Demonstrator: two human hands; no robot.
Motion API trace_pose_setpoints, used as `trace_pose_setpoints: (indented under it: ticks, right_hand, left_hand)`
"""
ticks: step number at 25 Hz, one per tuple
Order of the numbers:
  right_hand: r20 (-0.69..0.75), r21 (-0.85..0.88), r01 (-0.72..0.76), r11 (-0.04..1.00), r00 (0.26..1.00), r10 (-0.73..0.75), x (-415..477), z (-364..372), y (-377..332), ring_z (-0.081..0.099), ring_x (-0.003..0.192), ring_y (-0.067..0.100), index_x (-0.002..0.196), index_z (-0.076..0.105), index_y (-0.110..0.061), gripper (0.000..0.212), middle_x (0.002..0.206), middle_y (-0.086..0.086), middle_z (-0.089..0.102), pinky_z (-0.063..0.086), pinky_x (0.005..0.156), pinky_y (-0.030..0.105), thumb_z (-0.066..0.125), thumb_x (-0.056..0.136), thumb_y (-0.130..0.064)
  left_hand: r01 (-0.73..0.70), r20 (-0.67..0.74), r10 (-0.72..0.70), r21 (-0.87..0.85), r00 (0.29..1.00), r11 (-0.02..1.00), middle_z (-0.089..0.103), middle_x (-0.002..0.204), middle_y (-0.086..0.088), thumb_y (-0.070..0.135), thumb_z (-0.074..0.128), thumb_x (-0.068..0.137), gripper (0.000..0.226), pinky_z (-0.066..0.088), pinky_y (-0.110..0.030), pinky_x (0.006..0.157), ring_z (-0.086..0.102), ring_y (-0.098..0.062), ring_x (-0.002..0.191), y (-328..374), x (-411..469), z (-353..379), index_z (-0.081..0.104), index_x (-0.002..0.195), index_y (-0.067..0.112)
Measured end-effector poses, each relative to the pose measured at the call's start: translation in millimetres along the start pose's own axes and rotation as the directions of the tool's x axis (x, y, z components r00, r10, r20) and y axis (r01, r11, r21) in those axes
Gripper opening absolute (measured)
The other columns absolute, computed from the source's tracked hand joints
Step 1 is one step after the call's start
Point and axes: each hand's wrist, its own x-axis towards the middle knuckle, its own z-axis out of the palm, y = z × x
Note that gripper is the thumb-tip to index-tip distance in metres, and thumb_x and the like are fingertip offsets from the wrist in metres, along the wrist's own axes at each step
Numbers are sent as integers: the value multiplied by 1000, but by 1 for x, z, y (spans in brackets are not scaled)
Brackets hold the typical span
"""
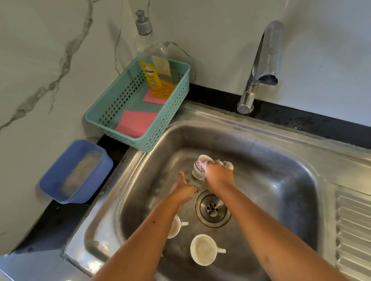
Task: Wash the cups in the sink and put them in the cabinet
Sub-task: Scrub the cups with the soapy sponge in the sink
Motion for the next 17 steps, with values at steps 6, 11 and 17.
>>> trace_pose_setpoints:
  ticks: [6,11,17]
  right_hand:
    - [104,614,-230,755,972,212,-30,-47,-29,58,110,30,114,59,-9,25,112,11,64,44,91,37,48,95,-22]
    - [-98,325,219,920,975,-198,-72,-87,-54,61,99,24,109,55,-15,25,95,3,67,35,99,40,45,88,-5]
    - [-252,-415,650,637,590,-767,-80,-110,-2,62,72,13,87,58,-19,11,75,-7,61,41,95,57,48,91,-15]
  left_hand:
    - [-147,-146,79,-557,986,817,59,126,-8,27,48,98,32,54,-40,78,60,-26,110,3,-20,-6,46,130,26]
    - [-107,-47,113,-777,993,620,69,105,-12,48,54,90,44,53,-36,77,66,-28,96,44,-50,-22,61,116,13]
    - [22,136,65,-560,989,828,64,58,-7,47,57,87,39,50,-27,49,59,-20,49,72,-88,-41,67,70,13]
